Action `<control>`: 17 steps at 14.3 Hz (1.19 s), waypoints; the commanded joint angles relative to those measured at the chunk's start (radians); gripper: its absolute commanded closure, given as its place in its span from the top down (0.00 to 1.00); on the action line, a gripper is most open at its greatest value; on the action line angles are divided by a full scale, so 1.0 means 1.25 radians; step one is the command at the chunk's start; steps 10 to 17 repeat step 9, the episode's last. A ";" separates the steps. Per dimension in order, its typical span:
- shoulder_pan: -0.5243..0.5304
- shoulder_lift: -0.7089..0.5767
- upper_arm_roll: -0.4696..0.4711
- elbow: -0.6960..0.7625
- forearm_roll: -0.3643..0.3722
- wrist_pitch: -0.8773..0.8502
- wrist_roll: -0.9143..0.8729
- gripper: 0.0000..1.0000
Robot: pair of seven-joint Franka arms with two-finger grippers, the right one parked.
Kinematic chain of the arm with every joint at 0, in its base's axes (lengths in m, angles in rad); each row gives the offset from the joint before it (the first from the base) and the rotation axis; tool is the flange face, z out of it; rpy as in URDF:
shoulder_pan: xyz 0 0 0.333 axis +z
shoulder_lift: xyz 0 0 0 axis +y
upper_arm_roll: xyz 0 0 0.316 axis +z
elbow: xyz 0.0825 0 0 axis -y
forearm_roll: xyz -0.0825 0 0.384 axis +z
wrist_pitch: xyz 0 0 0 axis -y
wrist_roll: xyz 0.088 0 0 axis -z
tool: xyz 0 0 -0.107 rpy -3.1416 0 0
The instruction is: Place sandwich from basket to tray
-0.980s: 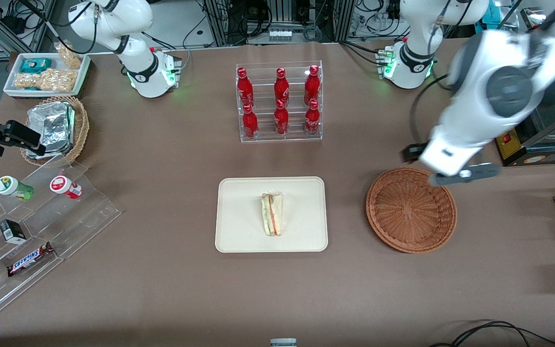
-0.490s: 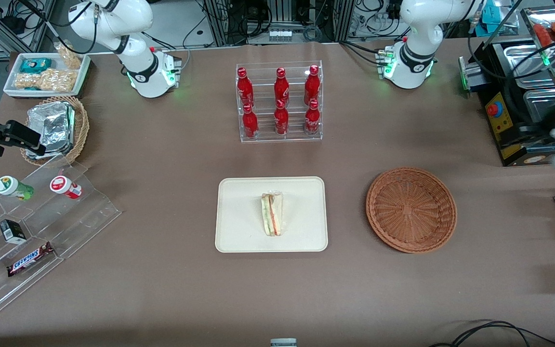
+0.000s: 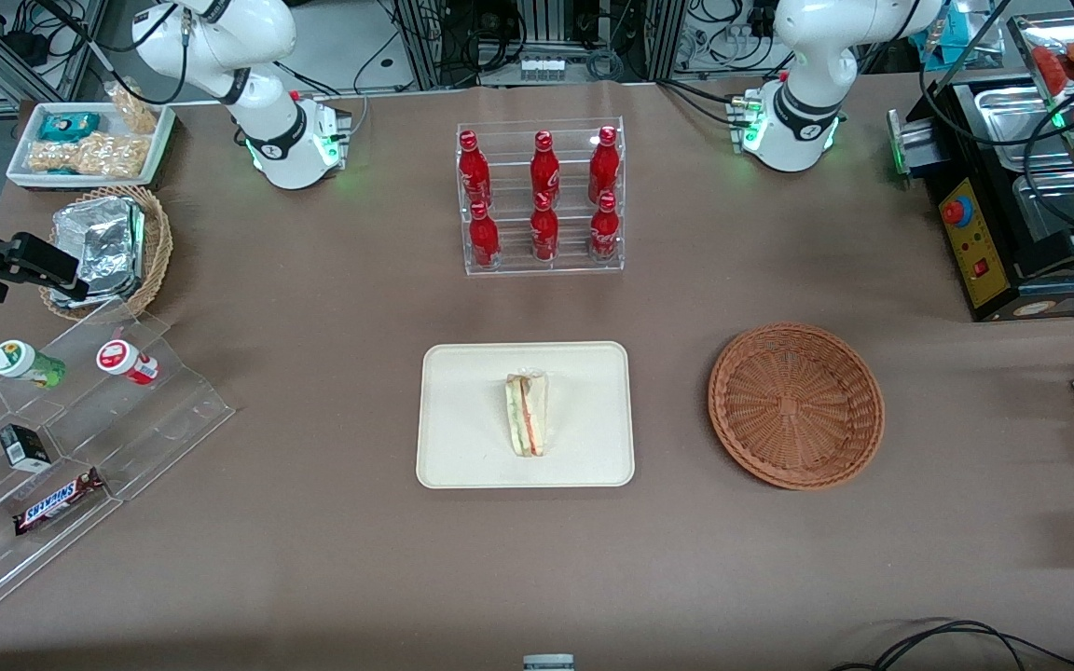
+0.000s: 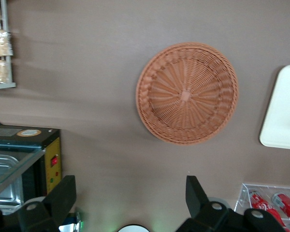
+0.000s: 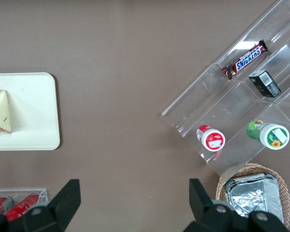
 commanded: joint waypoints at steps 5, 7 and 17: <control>-0.064 -0.063 -0.039 -0.043 0.013 -0.008 0.000 1.00; -0.028 -0.068 -0.080 -0.043 0.024 -0.009 0.000 1.00; 0.010 -0.072 -0.121 -0.043 0.027 -0.010 -0.002 1.00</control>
